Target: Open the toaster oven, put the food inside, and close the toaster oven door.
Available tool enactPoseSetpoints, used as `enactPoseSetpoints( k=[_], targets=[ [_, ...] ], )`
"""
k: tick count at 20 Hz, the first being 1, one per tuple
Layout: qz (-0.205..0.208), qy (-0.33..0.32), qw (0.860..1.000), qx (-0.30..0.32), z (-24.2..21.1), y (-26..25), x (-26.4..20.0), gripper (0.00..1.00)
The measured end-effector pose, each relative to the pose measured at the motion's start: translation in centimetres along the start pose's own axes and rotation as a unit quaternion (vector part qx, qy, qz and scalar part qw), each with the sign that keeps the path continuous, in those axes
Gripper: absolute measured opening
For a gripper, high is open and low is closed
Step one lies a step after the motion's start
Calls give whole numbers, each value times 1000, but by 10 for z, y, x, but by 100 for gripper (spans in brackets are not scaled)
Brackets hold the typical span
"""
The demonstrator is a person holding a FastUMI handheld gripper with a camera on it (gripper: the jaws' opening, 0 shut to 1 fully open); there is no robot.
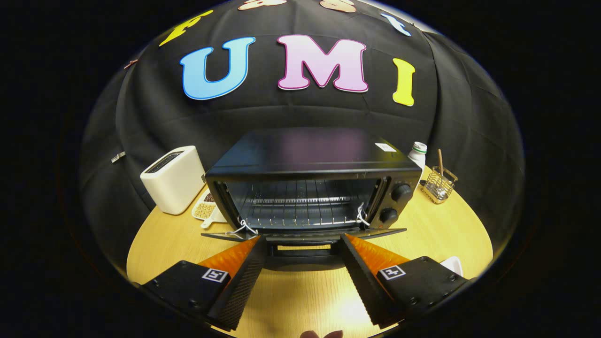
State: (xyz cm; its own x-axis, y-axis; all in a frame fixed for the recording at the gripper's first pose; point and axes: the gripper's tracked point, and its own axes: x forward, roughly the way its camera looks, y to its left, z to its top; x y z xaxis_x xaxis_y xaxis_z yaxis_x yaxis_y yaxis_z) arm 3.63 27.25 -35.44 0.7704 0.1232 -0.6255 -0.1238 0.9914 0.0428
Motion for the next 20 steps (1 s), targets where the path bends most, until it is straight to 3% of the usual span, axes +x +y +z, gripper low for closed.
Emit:
enactPoseSetpoints(
  k=[12,20],
  targets=[
    [4,120,993,-10,-109,-13,-12,100],
    [51,114,992,0,-80,-27,-49,100]
  ],
)
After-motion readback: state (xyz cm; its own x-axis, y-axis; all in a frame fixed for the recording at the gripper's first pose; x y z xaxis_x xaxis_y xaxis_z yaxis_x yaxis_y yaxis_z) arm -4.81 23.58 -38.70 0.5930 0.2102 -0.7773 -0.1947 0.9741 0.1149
